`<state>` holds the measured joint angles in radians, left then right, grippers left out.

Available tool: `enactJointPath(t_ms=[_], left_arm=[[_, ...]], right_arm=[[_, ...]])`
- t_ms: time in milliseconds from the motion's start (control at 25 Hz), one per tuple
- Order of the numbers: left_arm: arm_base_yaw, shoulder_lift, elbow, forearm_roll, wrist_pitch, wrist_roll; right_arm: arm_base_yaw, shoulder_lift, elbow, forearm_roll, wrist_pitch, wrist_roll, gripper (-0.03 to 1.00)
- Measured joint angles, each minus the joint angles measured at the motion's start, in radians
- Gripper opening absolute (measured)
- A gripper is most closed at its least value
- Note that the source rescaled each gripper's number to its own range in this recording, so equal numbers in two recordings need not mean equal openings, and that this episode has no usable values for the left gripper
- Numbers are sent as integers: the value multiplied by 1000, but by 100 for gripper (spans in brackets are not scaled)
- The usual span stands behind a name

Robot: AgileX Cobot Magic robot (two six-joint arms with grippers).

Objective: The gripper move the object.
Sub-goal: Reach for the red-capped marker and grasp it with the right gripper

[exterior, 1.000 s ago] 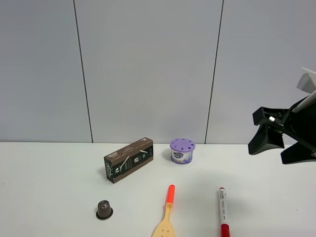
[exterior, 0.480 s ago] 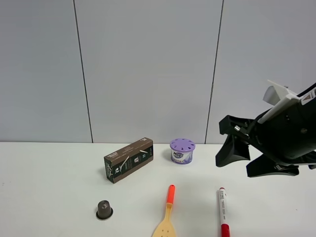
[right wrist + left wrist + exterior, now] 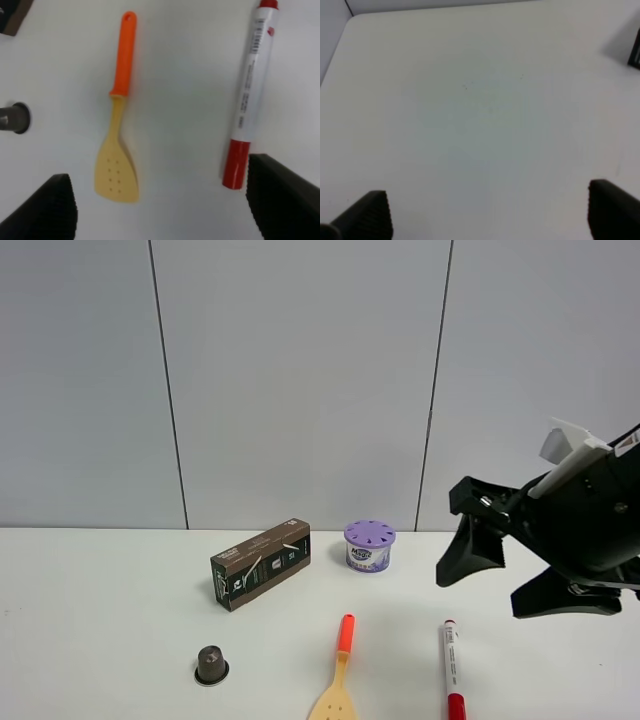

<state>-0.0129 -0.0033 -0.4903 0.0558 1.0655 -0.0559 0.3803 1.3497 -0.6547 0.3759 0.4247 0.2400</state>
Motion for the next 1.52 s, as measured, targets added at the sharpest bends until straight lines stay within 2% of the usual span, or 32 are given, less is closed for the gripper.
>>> enactJointPath(t_ms=[120,280,360,440,520,760,960,1120,1280,1520], left_arm=[[0,0,0,0,0,0],[0,0,0,0,0,0],[0,0,0,0,0,0],[0,0,0,0,0,0],[0,0,0,0,0,0],[0,0,0,0,0,0],[0,0,0,1,0,0],[0,0,0,1,0,0],[0,0,0,1,0,0],[0,0,0,1,0,0]], right_arm=[[-36,0,0,-146,52,106,79],[-42,0,0,-403,105,362,79],[-45,0,0,-497,128,470,79],[-46,0,0,-569,143,543,79],[-46,0,0,-600,144,584,79],[-46,15,0,-595,142,597,79],[-40,168,-1,-508,138,533,80],[6,261,-21,-470,109,508,79],[39,265,-81,-440,69,505,79],[44,267,-129,-415,71,465,79]])
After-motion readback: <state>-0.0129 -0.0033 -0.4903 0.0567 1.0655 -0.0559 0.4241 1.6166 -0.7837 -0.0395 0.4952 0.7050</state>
